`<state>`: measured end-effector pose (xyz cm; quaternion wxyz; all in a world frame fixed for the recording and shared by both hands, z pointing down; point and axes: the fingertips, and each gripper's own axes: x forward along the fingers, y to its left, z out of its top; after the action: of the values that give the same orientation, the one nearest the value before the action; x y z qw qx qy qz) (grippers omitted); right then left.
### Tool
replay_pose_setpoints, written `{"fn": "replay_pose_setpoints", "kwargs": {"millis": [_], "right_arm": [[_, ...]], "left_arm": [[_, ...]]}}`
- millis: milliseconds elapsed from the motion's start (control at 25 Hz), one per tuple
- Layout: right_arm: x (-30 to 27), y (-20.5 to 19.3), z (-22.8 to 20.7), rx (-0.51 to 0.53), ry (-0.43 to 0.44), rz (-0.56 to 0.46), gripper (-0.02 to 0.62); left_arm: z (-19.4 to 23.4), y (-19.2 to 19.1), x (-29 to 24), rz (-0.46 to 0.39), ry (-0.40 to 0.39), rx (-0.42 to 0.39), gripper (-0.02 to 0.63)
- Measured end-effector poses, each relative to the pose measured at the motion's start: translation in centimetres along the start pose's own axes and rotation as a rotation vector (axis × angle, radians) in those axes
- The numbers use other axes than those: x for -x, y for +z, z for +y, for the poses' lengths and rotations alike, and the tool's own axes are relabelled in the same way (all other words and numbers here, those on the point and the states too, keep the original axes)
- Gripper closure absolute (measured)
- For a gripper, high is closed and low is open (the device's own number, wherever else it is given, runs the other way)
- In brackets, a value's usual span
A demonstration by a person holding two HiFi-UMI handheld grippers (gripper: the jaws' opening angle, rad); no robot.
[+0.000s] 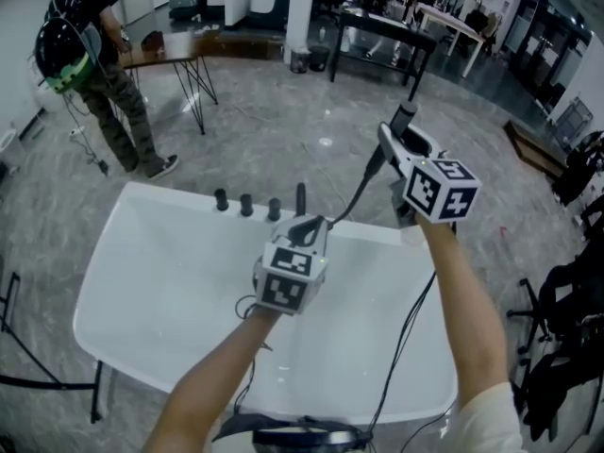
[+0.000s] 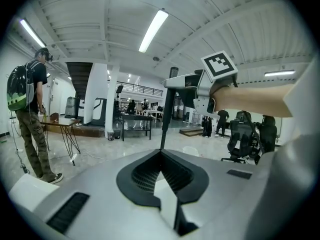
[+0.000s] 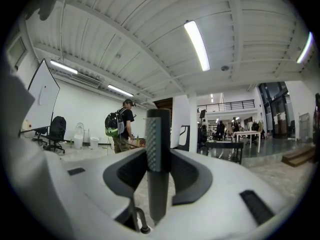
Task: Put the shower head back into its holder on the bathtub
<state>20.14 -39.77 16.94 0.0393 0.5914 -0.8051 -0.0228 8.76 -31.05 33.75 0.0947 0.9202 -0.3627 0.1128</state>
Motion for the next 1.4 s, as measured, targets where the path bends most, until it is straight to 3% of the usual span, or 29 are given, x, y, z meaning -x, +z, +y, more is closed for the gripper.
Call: {"fn": "replay_pose_setpoints", "kwargs": {"millis": [1400], "right_arm": [[-0.2,-12.4,-0.2,-0.041,-0.006,0.078,0.446]], "left_arm": [[-0.4,-4.6,-2.0,0.035,0.031,0.026,0.601]]}}
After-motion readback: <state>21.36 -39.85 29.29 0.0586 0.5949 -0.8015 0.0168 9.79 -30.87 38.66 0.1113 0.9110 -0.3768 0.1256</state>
